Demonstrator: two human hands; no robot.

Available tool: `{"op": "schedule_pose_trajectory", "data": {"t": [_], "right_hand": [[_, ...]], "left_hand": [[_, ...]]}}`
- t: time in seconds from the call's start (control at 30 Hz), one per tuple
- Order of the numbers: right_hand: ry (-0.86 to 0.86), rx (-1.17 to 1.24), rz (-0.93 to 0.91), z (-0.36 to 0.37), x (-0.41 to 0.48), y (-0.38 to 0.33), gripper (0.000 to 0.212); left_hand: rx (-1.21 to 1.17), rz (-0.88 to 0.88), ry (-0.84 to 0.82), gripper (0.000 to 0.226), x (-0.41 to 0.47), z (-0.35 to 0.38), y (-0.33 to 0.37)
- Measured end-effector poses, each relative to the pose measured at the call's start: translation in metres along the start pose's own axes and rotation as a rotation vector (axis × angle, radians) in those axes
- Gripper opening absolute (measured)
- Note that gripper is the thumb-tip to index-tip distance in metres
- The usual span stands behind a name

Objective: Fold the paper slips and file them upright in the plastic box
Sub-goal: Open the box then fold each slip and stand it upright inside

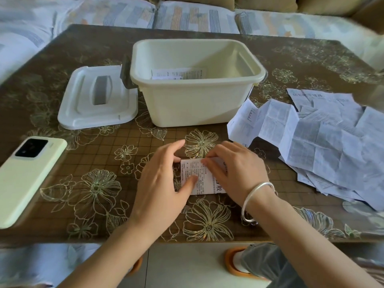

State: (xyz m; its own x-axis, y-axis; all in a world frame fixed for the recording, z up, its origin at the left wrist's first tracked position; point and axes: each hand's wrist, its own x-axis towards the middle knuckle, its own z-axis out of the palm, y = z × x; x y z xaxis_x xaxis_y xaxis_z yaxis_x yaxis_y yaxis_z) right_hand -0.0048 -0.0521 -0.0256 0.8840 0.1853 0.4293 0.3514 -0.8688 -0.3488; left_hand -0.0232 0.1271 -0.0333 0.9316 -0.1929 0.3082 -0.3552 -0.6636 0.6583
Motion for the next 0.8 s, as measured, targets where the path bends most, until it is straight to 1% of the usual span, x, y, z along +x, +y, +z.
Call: {"op": "schedule_pose_trajectory", "data": {"t": [0.07,0.2,0.3,0.4,0.5,0.67,0.73,0.8], "right_hand": [[0.001,-0.03,-0.007,0.003,0.001,0.0,0.016],[-0.016,-0.077,-0.029,0.007,-0.001,-0.001,0.015],[-0.011,-0.128,-0.03,0.008,-0.002,-0.002,0.013],[0.008,-0.235,-0.005,0.008,-0.001,-0.001,0.008],[-0.017,-0.295,0.033,0.009,-0.001,0.001,0.023],[-0.005,-0.315,0.098,0.005,-0.003,0.0,0.031],[0.038,-0.277,0.089,-0.002,-0.008,-0.004,0.026],[0.047,-0.176,0.053,-0.009,-0.018,-0.012,0.011]], "left_hand": [[0.024,0.007,-0.006,0.064,-0.001,0.0,0.0],[0.13,0.054,-0.023,0.044,-0.001,-0.001,0.0],[0.216,0.149,-0.017,0.022,-0.001,-0.002,0.002],[0.371,0.262,0.002,0.013,-0.002,-0.002,0.004],[0.387,0.295,-0.037,0.016,0.001,-0.006,0.0],[0.204,0.259,-0.197,0.034,0.004,-0.02,-0.022],[0.167,0.254,-0.238,0.037,0.006,-0.022,-0.026],[0.172,0.264,-0.26,0.038,0.008,-0.022,-0.027]]}}
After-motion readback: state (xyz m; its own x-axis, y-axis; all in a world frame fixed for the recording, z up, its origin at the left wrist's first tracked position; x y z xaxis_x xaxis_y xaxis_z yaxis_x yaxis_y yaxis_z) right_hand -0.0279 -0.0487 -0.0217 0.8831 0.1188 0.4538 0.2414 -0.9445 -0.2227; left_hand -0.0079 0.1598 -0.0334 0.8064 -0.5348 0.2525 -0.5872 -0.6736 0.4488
